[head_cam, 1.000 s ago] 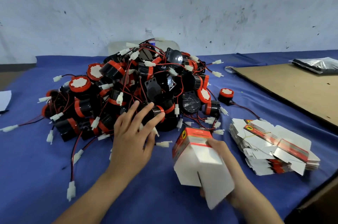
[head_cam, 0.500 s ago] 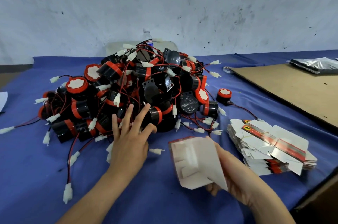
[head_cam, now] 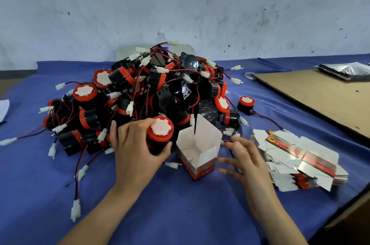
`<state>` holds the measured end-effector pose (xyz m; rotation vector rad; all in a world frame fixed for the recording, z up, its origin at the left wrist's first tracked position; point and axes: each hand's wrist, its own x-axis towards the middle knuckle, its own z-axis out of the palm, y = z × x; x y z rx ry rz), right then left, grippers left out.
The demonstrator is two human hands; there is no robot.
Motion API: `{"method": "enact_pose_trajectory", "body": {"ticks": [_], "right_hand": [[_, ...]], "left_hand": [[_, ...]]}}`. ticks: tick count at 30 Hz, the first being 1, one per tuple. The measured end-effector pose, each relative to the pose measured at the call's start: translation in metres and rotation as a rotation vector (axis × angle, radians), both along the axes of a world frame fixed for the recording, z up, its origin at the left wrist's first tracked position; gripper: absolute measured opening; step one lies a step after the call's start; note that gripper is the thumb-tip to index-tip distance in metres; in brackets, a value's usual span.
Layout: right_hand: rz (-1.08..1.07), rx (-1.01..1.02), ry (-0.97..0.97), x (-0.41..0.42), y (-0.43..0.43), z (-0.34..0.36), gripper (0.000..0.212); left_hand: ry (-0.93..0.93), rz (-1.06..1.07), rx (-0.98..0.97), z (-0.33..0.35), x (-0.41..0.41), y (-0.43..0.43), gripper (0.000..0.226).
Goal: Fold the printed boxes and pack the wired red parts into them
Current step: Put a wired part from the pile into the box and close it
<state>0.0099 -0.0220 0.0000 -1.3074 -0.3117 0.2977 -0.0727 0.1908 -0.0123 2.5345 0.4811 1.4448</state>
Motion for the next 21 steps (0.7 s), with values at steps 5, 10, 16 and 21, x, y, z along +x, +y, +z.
{"method": "enact_pose_trajectory", "body": {"ticks": [5, 10, 16, 21], "right_hand": [[-0.249, 0.021, -0.242, -0.010, 0.006, -0.003, 0.039], [-0.220, 0.189, -0.575, -0.030, 0.012, -0.008, 0.041], [0.035, 0.192, -0.649, -0.039, 0.010, -0.005, 0.048], [-0.075, 0.145, -0.817, -0.042, 0.014, -0.006, 0.052]], "left_hand": [[-0.300, -0.533, -0.178, 0.009, -0.012, -0.017, 0.056], [-0.228, -0.827, 0.012, 0.005, -0.013, -0.034, 0.060], [-0.017, -0.916, 0.106, -0.005, -0.017, -0.049, 0.064], [-0.044, -0.936, -0.037, -0.006, -0.019, -0.051, 0.083]]}}
